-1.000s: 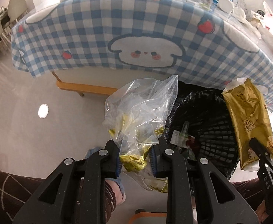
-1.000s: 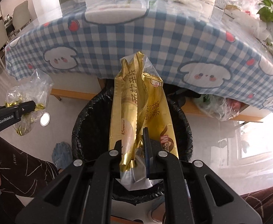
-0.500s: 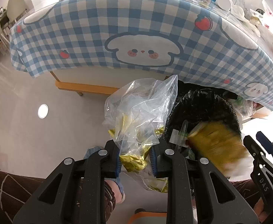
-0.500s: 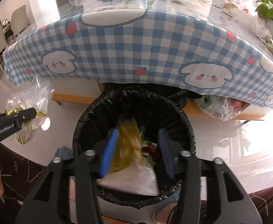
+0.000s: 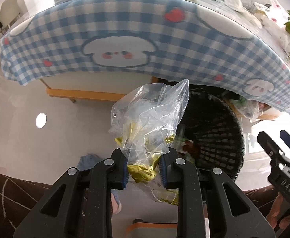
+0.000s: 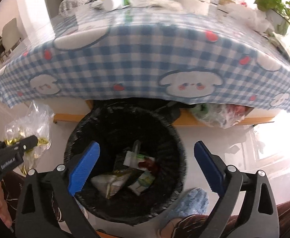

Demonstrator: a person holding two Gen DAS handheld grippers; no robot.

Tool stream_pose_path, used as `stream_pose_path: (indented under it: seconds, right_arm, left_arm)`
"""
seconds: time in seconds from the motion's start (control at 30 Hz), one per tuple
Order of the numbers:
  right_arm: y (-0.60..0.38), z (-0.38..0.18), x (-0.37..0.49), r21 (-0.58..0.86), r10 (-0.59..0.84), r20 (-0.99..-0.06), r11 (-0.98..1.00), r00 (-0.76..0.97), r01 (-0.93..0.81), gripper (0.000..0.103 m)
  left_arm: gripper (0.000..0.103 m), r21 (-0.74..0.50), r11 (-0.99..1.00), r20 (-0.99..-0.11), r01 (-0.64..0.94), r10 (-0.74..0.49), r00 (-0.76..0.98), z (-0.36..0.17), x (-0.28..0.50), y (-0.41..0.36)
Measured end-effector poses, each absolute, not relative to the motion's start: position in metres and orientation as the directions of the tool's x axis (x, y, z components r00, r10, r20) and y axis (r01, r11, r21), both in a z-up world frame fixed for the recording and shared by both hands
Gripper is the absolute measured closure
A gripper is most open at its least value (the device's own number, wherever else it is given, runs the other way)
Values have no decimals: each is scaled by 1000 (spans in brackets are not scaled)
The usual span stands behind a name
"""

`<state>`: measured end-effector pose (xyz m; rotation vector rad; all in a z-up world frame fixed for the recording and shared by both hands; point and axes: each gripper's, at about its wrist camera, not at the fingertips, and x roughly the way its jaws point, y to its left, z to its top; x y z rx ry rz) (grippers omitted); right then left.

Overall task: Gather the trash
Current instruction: 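Open the left tool to drop the clear plastic bag into the bin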

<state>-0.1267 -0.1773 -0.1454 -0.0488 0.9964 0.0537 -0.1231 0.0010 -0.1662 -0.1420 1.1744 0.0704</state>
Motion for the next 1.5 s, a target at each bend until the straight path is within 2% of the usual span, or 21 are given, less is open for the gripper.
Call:
stream_pose_path:
  seconds: [0.63, 0.97, 1.1, 1.23, 1.37, 1.47, 1.5]
  right_arm:
    - [-273, -132, -126, -49, -73, -818, 997, 571, 58, 8]
    - [-296, -128, -128, -49, -90, -809, 995, 581, 86, 8]
    - [-303, -129, -129, -35, -89, -811, 994, 578, 104, 8]
    - [-304, -129, -129, -29, -84, -811, 994, 578, 104, 8]
    - [-303, -127, -128, -29, -81, -811, 995, 580, 99, 8]
    - [-300, -128, -128, -26, -77, -811, 995, 580, 96, 8]
    - [-300, -128, -128, -27, -77, -811, 995, 580, 94, 8]
  left_arm:
    - [79, -52, 998, -930, 18, -55, 363, -175, -109, -98]
    - [75, -53, 997, -929, 62, -73, 364, -178, -106, -128]
    - [67, -45, 996, -927, 82, -72, 368, -179, -105, -136]
    - [64, -48, 995, -925, 89, -78, 372, -179, -106, -141]
    - [51, -39, 995, -923, 88, -70, 379, -178, -106, -139]
    - [48, -40, 995, -926, 96, -73, 371, -179, -106, -137]
    - [43, -37, 994, -925, 98, -71, 373, -178, -106, -137]
